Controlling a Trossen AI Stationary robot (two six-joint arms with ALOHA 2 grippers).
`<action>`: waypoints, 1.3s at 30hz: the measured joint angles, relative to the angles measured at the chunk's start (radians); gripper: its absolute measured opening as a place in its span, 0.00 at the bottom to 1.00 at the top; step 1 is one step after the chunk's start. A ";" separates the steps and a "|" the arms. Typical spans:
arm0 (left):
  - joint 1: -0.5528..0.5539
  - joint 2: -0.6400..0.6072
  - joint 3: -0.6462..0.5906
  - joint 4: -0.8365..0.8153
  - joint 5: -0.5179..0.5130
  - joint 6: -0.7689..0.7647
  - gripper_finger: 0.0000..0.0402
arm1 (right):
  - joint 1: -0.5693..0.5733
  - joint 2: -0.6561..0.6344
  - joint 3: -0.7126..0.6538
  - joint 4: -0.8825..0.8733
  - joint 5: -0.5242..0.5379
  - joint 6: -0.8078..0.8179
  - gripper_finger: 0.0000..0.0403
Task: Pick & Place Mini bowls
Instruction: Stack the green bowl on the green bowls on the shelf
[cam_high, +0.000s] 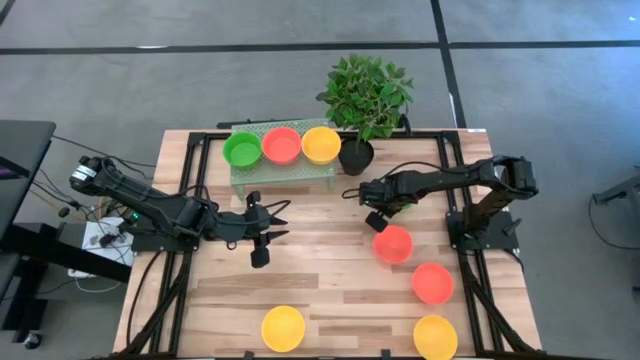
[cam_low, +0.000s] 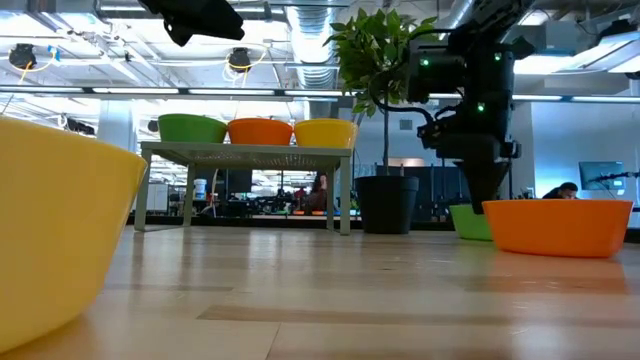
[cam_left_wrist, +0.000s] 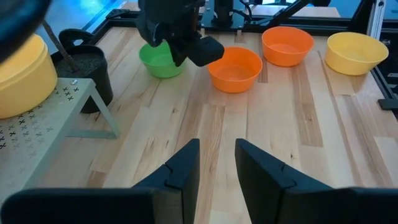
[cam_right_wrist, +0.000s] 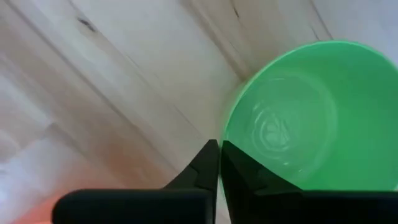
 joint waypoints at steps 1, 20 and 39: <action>0.000 0.000 0.000 0.002 0.000 0.000 0.26 | 0.002 0.000 0.009 -0.001 -0.013 0.001 0.03; 0.037 0.004 0.000 0.005 0.202 0.098 0.26 | 0.289 0.051 0.278 0.213 -0.059 -0.111 0.00; 0.152 0.283 0.001 0.085 0.461 0.302 0.26 | 0.300 0.540 0.900 -0.040 -0.134 -0.457 0.00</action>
